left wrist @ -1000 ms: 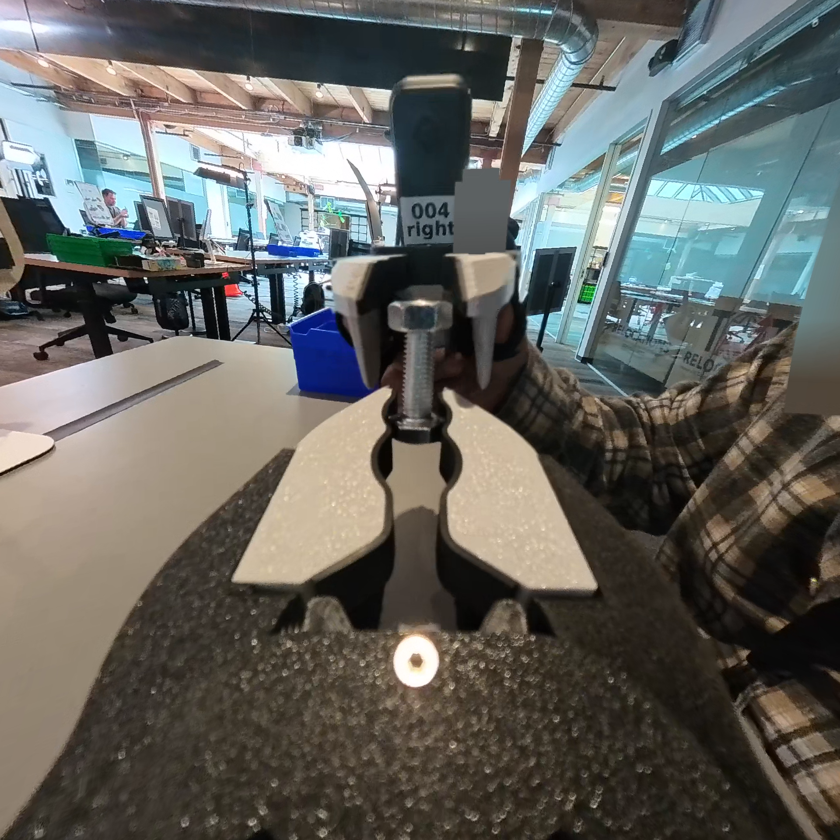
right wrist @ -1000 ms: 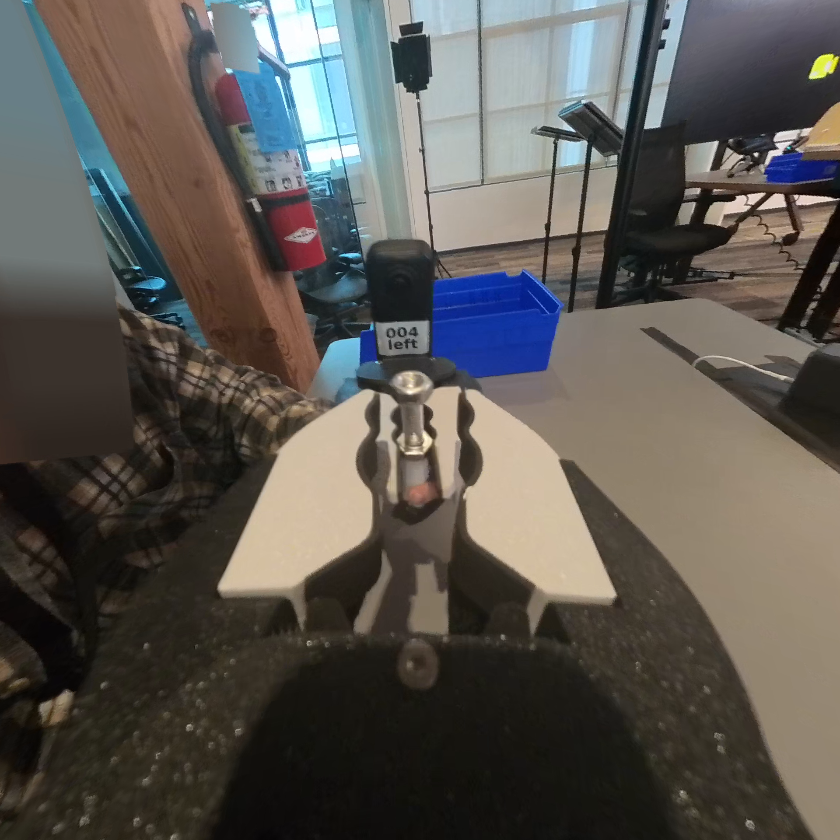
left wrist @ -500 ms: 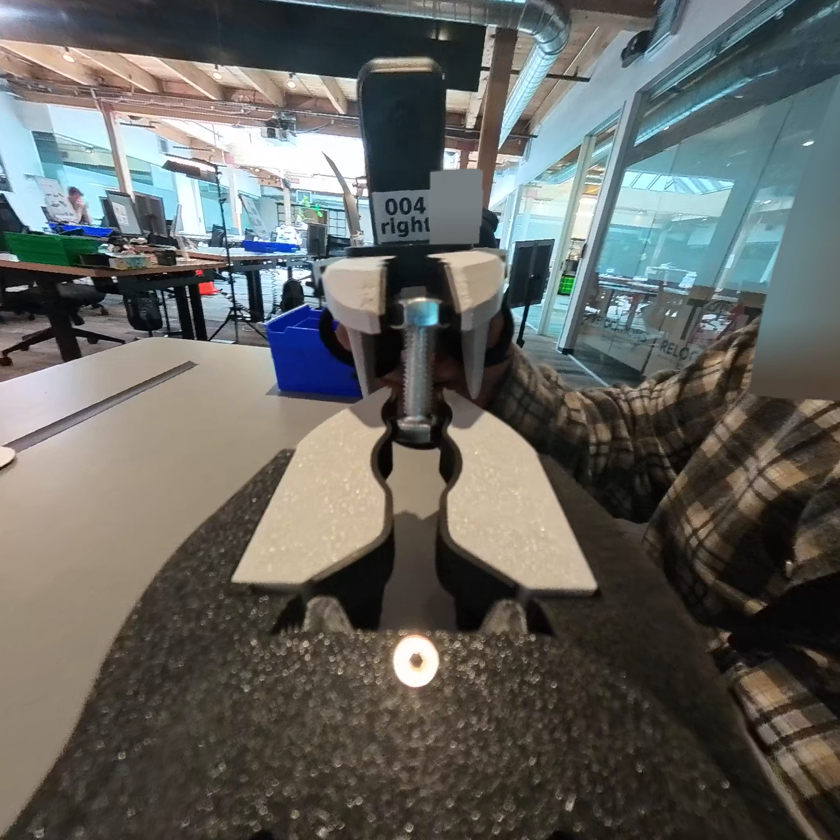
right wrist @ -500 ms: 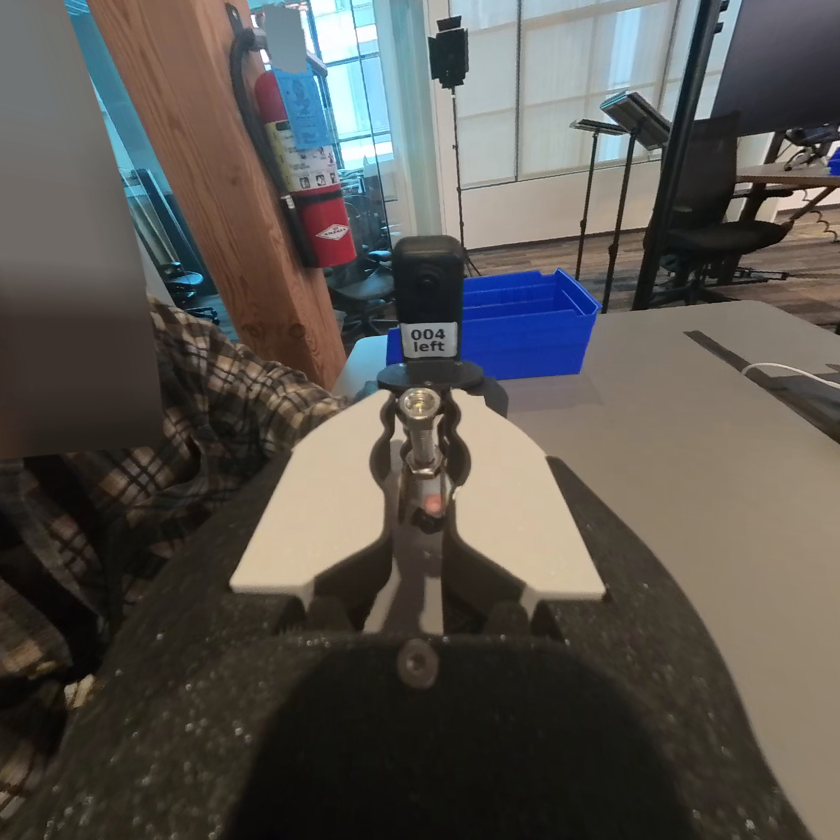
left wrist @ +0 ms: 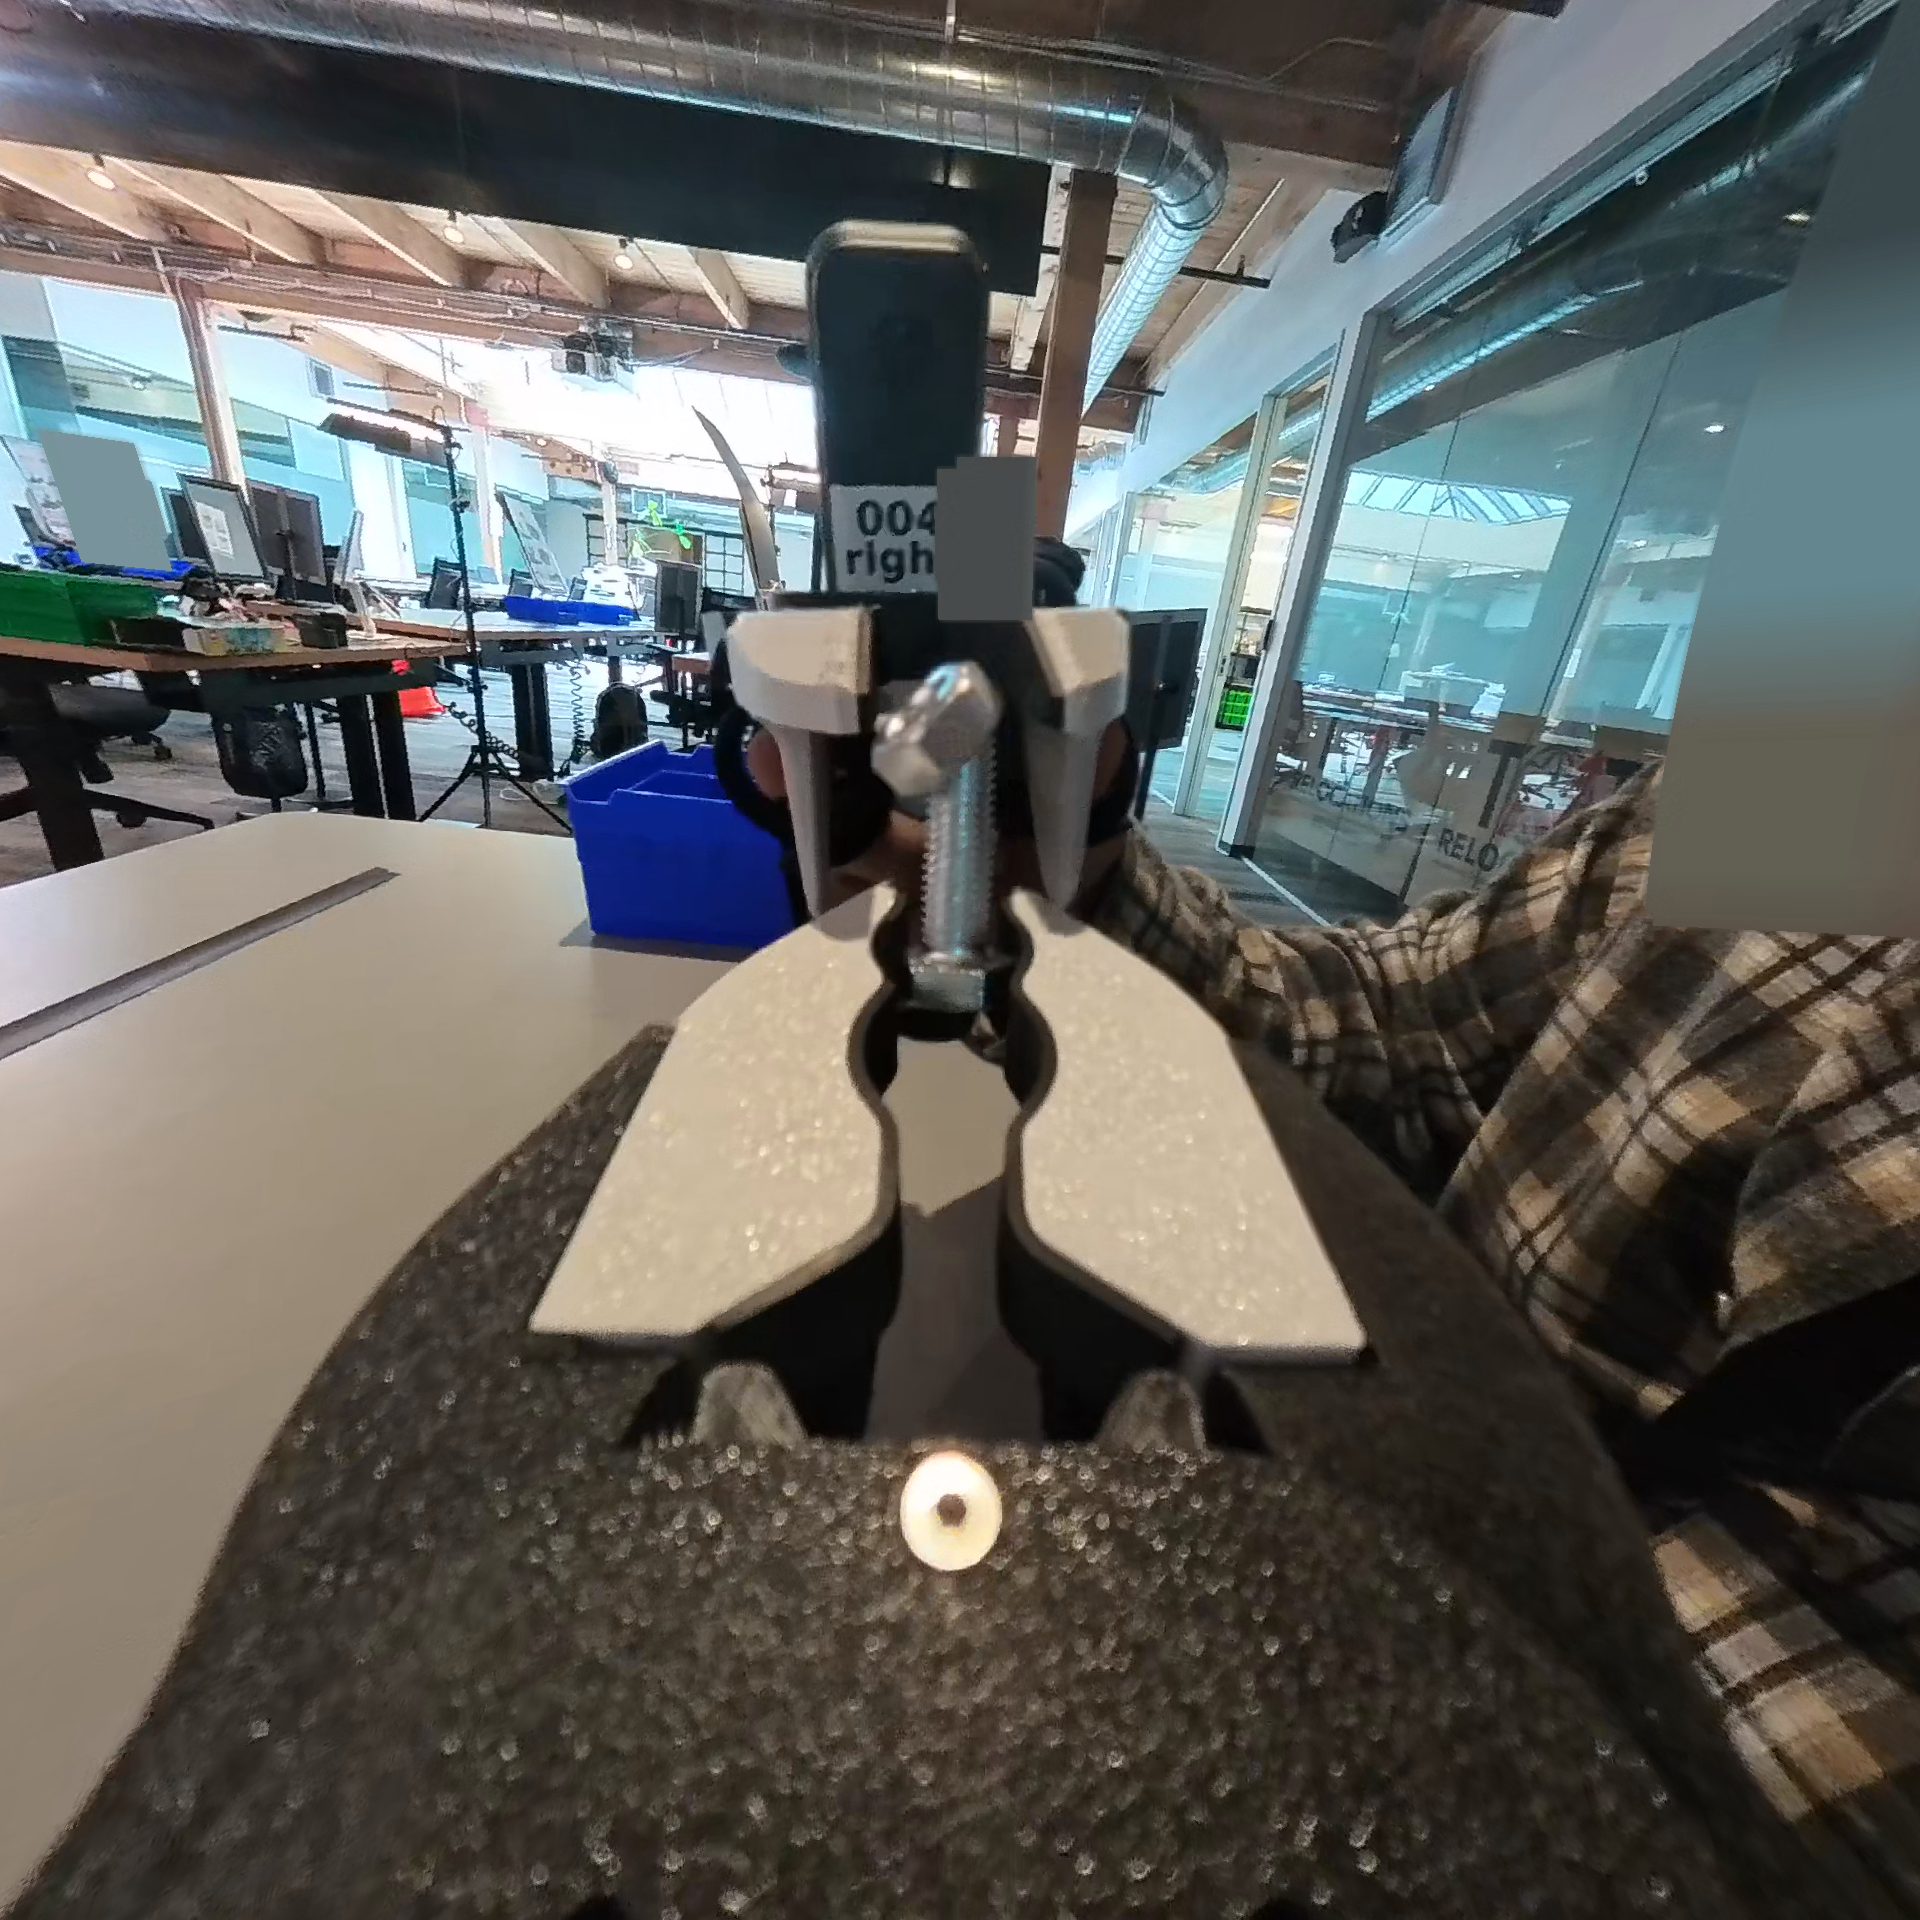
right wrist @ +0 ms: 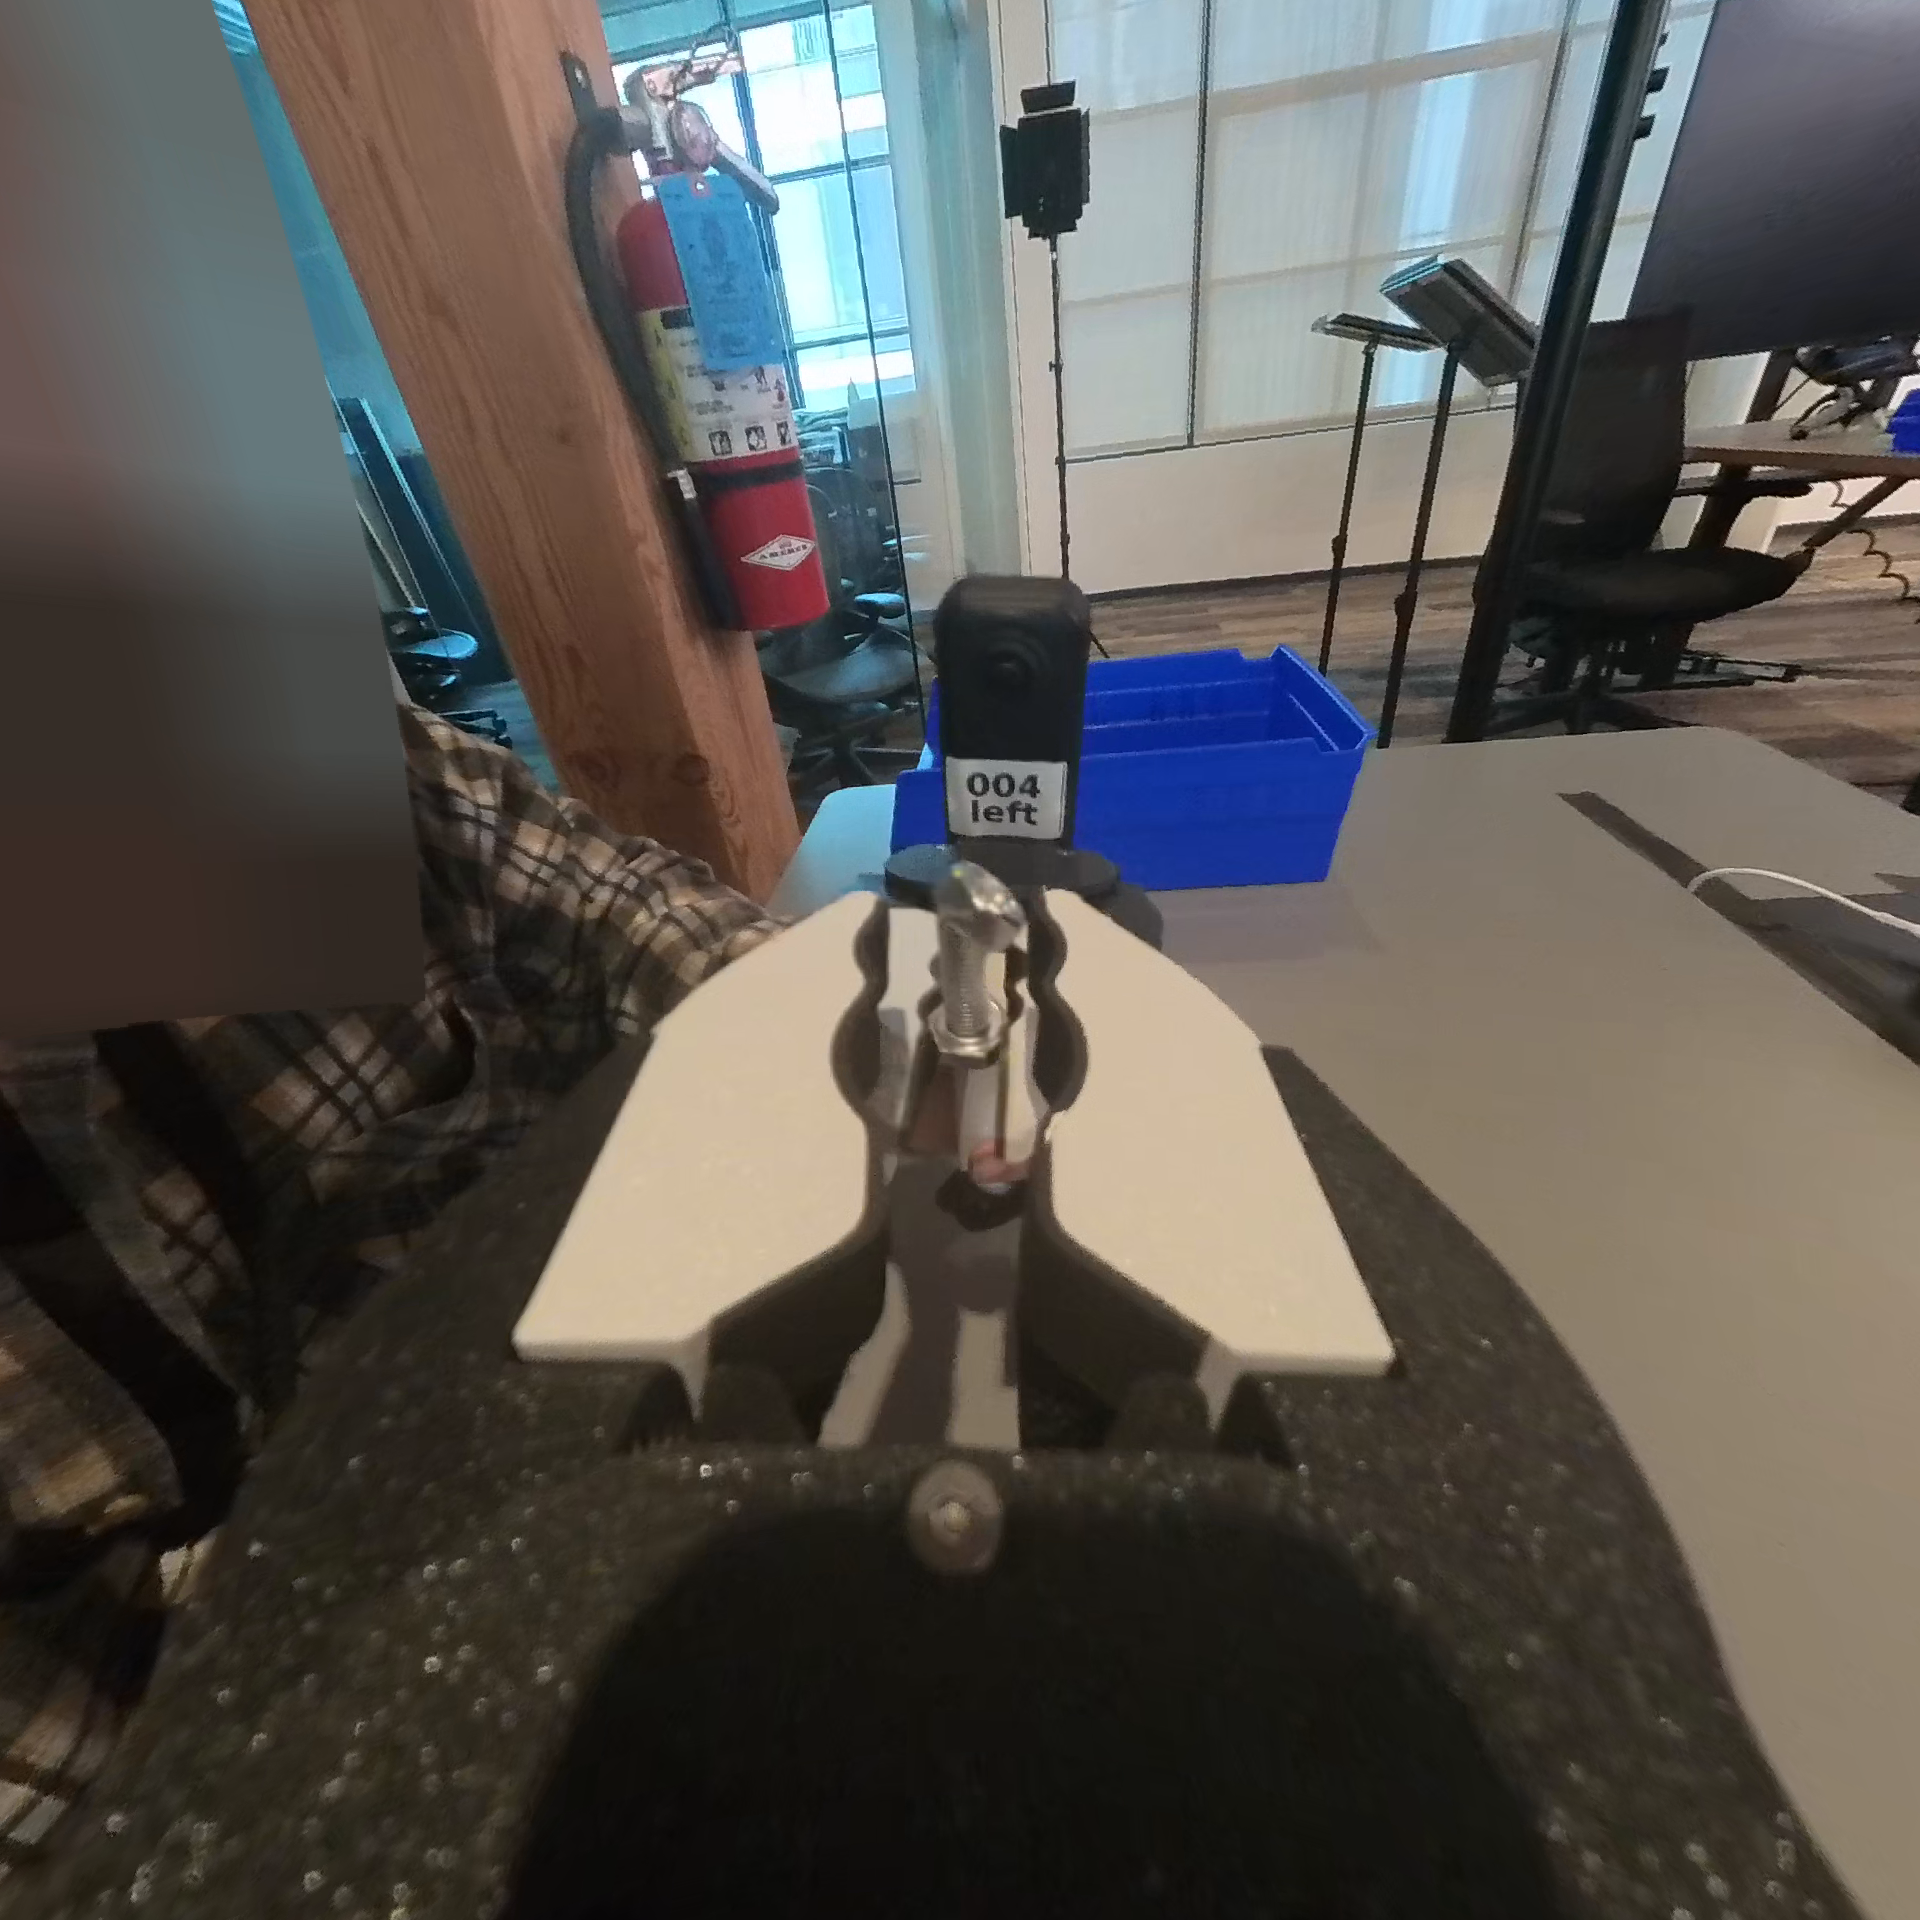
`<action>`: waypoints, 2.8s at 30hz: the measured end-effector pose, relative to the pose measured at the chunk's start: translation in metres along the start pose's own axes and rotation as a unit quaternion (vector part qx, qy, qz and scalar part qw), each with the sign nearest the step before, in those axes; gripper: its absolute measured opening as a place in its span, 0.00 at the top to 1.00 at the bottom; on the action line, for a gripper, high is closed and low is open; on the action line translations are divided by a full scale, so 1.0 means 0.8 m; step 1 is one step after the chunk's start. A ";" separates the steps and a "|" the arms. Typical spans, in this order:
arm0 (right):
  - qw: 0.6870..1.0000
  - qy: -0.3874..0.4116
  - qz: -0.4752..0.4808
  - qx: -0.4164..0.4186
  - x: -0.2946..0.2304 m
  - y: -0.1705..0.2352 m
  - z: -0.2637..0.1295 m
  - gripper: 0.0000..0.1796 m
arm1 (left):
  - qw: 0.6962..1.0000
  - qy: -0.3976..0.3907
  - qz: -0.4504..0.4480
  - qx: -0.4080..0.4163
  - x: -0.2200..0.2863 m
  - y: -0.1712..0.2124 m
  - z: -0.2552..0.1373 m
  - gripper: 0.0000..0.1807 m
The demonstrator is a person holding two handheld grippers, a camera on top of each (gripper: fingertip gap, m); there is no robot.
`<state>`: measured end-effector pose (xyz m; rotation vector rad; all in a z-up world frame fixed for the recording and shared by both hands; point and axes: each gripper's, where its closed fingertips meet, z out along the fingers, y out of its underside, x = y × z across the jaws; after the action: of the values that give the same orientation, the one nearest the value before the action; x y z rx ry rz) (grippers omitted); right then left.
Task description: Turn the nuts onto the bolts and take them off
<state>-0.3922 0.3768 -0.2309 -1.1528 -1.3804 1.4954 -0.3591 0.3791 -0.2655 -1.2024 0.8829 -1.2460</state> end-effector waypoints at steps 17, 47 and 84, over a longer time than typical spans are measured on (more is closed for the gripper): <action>0.999 0.007 0.029 0.034 0.016 -0.009 -0.019 0.81 | 1.000 -0.014 0.013 -0.025 -0.008 0.011 -0.002 0.92; 0.994 0.032 0.047 0.096 0.051 -0.016 -0.076 0.81 | 0.999 -0.011 0.025 -0.047 -0.004 0.020 0.003 0.92; 0.996 0.078 0.032 -0.013 0.067 0.031 -0.039 0.83 | 0.983 -0.129 0.022 -0.127 -0.066 0.038 -0.053 0.92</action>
<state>-0.3762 0.4341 -0.2614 -1.3123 -1.2710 1.4032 -0.4016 0.4209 -0.3094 -1.4997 0.8870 -0.9341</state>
